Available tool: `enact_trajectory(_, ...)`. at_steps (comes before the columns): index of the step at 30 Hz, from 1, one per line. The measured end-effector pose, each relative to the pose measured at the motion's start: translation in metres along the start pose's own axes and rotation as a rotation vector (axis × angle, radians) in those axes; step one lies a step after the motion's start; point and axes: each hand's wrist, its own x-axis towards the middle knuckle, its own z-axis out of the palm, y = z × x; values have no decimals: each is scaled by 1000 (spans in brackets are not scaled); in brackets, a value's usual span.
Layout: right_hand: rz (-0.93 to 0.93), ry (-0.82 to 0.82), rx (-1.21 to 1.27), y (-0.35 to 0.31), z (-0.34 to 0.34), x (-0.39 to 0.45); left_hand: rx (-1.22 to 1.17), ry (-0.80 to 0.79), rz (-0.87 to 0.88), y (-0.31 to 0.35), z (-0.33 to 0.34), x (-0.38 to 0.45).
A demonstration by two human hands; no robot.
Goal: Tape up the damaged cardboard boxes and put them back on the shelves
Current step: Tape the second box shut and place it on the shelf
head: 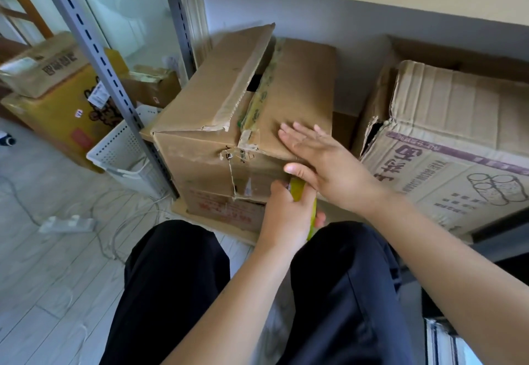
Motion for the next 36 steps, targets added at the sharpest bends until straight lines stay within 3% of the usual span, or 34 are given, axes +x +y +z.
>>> enact_trajectory(8, -65, -221, -166, 26, -6, 12, 121, -71, -49, -24, -11, 15)
enact_trajectory(10, -54, -190, -201, 24, -2, 13, 25, -113, -43, -33, -13, 14)
enact_trajectory(13, -15, -142, -247, 17, 5, 14, 99, -164, 1, -43, -20, 17)
enact_trajectory(17, -2, -136, -235, 16, 2, 12, 119, -133, -95, -51, -22, 22)
enact_trajectory(20, -13, -160, -241, 18, 4, 11, 104, -108, -13, -69, -17, 21)
enact_trajectory(24, 23, -29, -264, 13, 15, 12, -1, -189, 89, -87, -18, 23)
enact_trajectory(31, 44, -28, -262, 8, 13, 13, 196, -22, 72, -94, -16, 26)
enact_trajectory(36, 43, -33, -245, 11, 15, 10, -134, -170, 20, -110, -14, 13)
